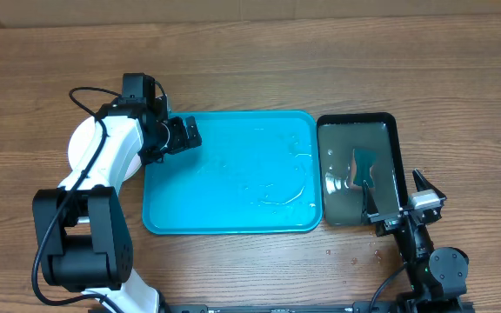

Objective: Clean dirty plates on tray and stack at the side

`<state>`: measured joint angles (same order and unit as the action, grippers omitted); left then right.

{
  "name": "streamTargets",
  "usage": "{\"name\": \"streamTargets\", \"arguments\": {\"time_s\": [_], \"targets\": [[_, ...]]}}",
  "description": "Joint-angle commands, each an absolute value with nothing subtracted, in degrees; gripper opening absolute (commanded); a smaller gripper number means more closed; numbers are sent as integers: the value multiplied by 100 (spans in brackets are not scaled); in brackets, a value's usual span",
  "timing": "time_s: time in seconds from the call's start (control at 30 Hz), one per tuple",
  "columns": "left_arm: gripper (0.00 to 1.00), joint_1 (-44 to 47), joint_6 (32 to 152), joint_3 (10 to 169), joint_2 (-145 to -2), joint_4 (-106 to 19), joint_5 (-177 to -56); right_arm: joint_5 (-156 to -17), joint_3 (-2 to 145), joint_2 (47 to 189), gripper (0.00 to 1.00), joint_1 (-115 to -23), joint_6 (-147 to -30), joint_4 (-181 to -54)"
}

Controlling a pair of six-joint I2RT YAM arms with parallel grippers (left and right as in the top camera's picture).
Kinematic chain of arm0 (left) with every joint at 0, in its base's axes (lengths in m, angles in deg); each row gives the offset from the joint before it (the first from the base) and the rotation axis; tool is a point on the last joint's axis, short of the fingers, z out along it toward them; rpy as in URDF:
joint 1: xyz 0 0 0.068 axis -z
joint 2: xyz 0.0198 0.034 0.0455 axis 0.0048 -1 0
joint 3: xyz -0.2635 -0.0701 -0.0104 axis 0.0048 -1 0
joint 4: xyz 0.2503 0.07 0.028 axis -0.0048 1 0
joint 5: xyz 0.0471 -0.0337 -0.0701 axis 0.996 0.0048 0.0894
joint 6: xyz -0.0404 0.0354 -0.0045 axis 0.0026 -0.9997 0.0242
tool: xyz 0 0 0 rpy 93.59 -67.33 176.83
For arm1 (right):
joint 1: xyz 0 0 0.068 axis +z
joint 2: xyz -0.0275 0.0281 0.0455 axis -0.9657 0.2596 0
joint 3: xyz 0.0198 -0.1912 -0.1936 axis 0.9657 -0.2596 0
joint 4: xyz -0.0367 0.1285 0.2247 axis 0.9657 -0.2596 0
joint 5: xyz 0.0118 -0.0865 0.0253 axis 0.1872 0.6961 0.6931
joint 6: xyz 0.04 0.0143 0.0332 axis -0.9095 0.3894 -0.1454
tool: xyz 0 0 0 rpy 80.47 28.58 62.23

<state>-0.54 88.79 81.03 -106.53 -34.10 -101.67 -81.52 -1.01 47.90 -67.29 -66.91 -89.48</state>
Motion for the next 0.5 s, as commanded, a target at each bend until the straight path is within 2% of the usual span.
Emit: {"name": "streamTargets", "arguments": {"time_s": [0.0,0.2,0.47], "targets": [[100,-44,8783,8086,-10673,-3440,-10141,-8145,-160,4733,100,-6698,-6649,-8929],[100,74,8790,8081,-10526,-3434,-10040,-8145,-160,4733,100,-6696,-6649,-8929],[100,223,8790,8081,-9199,-3432,-10042,-8145,-160,4733,100,-6696,-6649,-8929]]}}
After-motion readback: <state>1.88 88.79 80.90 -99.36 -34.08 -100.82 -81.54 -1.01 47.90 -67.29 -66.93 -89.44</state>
